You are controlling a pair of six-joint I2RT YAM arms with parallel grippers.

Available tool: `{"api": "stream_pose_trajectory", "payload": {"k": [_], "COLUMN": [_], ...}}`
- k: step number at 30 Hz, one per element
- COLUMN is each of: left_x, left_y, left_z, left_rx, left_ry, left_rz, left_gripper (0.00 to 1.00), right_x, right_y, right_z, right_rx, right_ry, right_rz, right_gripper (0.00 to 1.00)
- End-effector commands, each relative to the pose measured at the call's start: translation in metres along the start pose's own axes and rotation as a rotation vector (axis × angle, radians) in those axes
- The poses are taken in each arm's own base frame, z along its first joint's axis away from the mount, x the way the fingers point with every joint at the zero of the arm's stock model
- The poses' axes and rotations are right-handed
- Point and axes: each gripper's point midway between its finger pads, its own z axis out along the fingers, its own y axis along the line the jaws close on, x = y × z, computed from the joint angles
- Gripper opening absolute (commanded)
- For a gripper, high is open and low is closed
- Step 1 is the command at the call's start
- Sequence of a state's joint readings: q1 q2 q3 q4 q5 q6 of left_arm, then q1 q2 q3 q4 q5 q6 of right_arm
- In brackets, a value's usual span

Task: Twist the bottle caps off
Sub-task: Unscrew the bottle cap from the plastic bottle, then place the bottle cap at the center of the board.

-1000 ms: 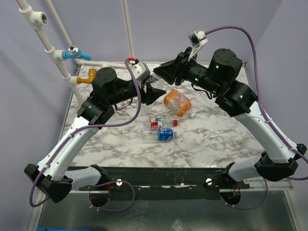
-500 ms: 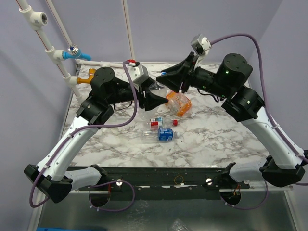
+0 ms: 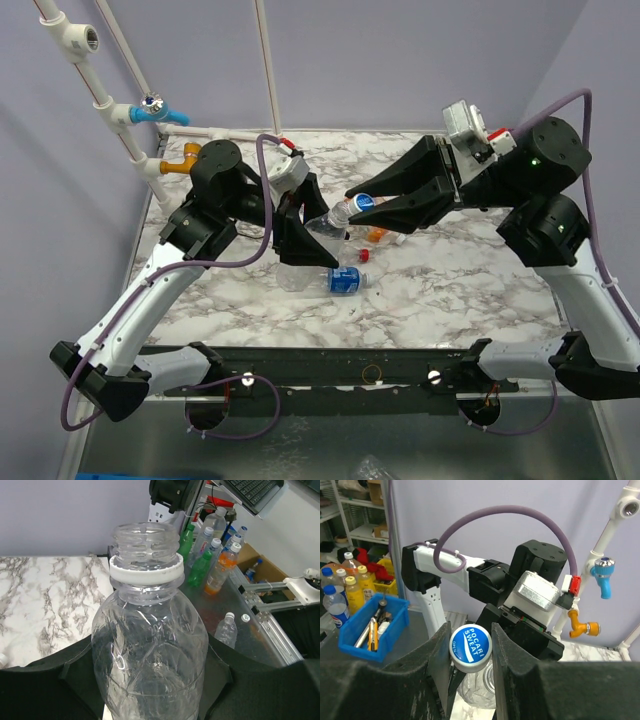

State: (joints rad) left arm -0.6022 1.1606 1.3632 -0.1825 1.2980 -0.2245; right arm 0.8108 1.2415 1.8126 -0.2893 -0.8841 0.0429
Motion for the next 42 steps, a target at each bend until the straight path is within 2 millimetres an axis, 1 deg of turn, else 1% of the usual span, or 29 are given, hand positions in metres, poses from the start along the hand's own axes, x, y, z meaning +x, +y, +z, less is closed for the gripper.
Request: {"api": "stream_pose_trajectory", "payload": {"k": [1,2,3,4,5,7,8,9,10,11,12,13,14,15,16,17,18,19,20,22,24,26,28,35,40,42], "left_x": [0.003,0.002,0.002,0.003,0.004,0.009,0.012,0.014,0.017,0.021,0.025,0.03,0.035,0.042,0.047,0.055,0.06,0.068,0.072,0.079,0.081,0.081,0.083,0.09,0.099,0.103], "left_y": [-0.007,-0.003,0.002,0.008,0.012,0.025,0.031,0.035,0.039,0.043,0.045,0.049,0.051,0.053,0.055,0.056,0.056,0.058,0.058,0.057,0.056,0.057,0.058,0.059,0.061,0.06], "left_z": [-0.002,-0.002,-0.003,-0.005,-0.006,-0.009,-0.011,-0.013,-0.016,-0.018,-0.021,-0.024,-0.026,-0.028,-0.03,-0.032,-0.035,-0.036,-0.038,-0.038,-0.038,-0.038,-0.038,-0.039,-0.04,-0.04], "left_rx": [0.024,0.003,-0.024,-0.058,-0.09,-0.165,-0.2,-0.228,-0.26,-0.288,-0.308,-0.335,-0.359,-0.377,-0.393,-0.41,-0.425,-0.438,-0.446,-0.447,-0.439,-0.44,-0.447,-0.453,-0.471,-0.466], "left_ry": [0.008,0.003,-0.002,-0.006,-0.007,-0.002,0.006,0.012,0.02,0.029,0.039,0.048,0.055,0.063,0.07,0.078,0.083,0.091,0.095,0.101,0.102,0.102,0.104,0.108,0.112,0.113], "left_rz": [-0.006,0.008,0.017,0.031,0.043,0.073,0.093,0.113,0.127,0.148,0.158,0.168,0.166,0.169,0.172,0.172,0.172,0.16,0.156,0.149,0.142,0.139,0.137,0.113,0.08,0.073], "left_gripper": [0.0,0.0,0.0,0.0,0.0,0.0,0.0,0.0,0.0,0.0,0.0,0.0,0.0,0.0,0.0,0.0,0.0,0.0,0.0,0.0,0.0,0.0,0.0,0.0,0.0,0.0], "right_x": [-0.007,-0.005,-0.001,0.007,0.017,0.046,0.064,0.081,0.106,0.124,0.152,0.181,0.202,0.228,0.249,0.274,0.293,0.317,0.337,0.366,0.389,0.408,0.421,0.461,0.481,0.483], "right_y": [-0.003,-0.017,-0.037,-0.055,-0.082,-0.124,-0.14,-0.157,-0.169,-0.179,-0.187,-0.19,-0.193,-0.19,-0.187,-0.18,-0.175,-0.165,-0.158,-0.147,-0.139,-0.132,-0.124,-0.1,-0.087,-0.085], "right_z": [-0.004,-0.005,-0.01,-0.015,-0.025,-0.052,-0.068,-0.089,-0.109,-0.13,-0.156,-0.178,-0.202,-0.221,-0.238,-0.251,-0.26,-0.268,-0.273,-0.279,-0.288,-0.299,-0.308,-0.327,-0.335,-0.337], "right_rx": [0.042,0.129,0.244,0.346,0.504,0.768,0.872,0.994,1.073,1.15,1.219,1.282,1.346,1.39,1.444,1.491,1.525,1.55,1.566,1.583,1.619,1.666,1.704,1.807,1.863,1.884], "right_ry": [-0.012,-0.013,-0.004,0.017,0.039,0.103,0.141,0.177,0.222,0.234,0.27,0.296,0.304,0.321,0.336,0.365,0.386,0.408,0.425,0.449,0.474,0.501,0.517,0.565,0.578,0.568], "right_rz": [-0.029,-0.024,-0.013,-0.008,0.007,0.035,0.049,0.066,0.111,0.165,0.225,0.296,0.352,0.406,0.436,0.47,0.488,0.531,0.564,0.618,0.646,0.664,0.679,0.774,0.835,0.846], "right_gripper": [0.01,0.01,0.01,0.01,0.01,0.01,0.01,0.01,0.01,0.01,0.01,0.01,0.01,0.01,0.01,0.01,0.01,0.01,0.01,0.01,0.01,0.01,0.01,0.01,0.01,0.01]}}
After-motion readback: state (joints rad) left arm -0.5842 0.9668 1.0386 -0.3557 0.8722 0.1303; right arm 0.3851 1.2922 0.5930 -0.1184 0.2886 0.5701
